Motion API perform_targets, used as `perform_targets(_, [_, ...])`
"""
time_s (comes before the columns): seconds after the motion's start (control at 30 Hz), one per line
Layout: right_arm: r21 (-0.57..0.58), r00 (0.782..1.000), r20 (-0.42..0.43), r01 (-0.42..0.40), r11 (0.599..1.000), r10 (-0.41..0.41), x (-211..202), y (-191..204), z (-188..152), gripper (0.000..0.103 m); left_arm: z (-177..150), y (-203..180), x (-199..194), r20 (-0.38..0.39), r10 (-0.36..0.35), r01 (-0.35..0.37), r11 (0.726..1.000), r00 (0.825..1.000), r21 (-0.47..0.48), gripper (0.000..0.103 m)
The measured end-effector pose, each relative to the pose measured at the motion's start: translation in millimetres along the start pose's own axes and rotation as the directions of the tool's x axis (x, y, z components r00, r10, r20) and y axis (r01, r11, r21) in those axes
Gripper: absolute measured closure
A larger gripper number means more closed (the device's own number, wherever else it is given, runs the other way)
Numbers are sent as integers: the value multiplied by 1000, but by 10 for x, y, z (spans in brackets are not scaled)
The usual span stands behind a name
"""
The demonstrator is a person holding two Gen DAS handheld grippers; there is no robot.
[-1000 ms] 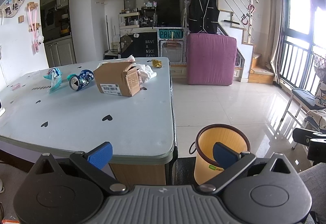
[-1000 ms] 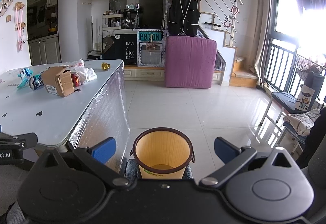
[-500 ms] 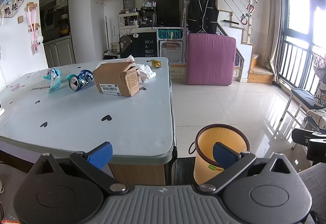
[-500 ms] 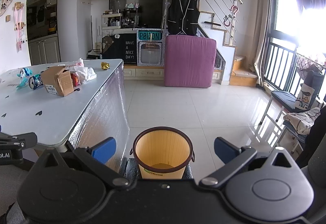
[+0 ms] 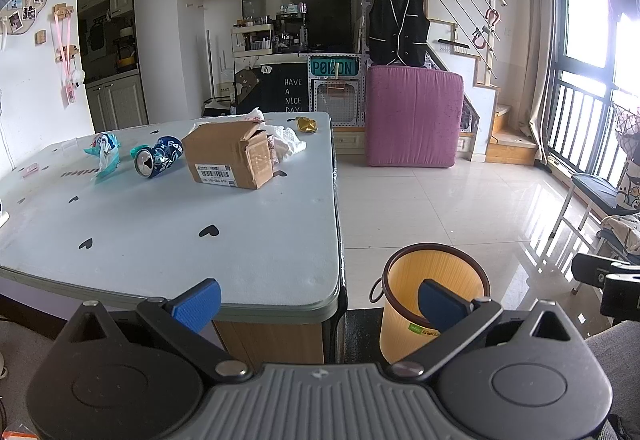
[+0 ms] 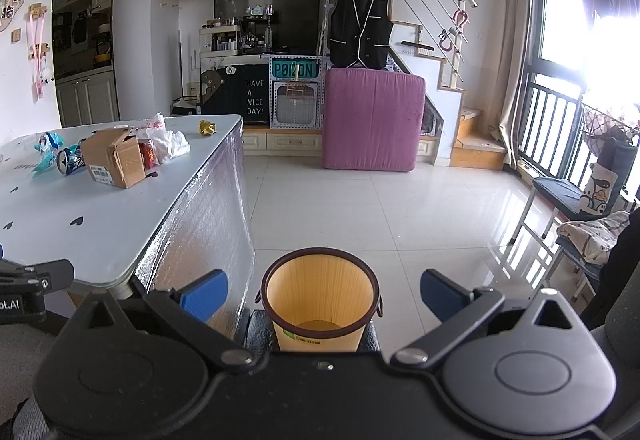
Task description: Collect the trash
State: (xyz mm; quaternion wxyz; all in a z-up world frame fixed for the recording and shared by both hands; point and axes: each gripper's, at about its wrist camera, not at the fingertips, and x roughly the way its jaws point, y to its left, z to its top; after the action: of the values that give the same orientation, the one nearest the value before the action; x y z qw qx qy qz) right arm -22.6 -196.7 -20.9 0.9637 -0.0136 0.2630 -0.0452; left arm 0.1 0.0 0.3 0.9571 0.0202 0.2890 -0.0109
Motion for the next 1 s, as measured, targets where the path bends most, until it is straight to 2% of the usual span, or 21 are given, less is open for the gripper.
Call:
perform_targets(0.7, [1,1000,-3,-1,1000,1,1,-11,12,0,-1,2,3,-1,-1,1,1000,1000,-2,0])
perform_targets(0.83, [3,1000,-9,-5,1000,5,-75,-5,1,0,13,-142,2,-5,1,-1,1000,1000,-9,0])
perform_targets(1.0, [11,999,-24,-41,999,42,128,99,-67,0,-44,48,84,-12,15,-16,999,1000,-35,0])
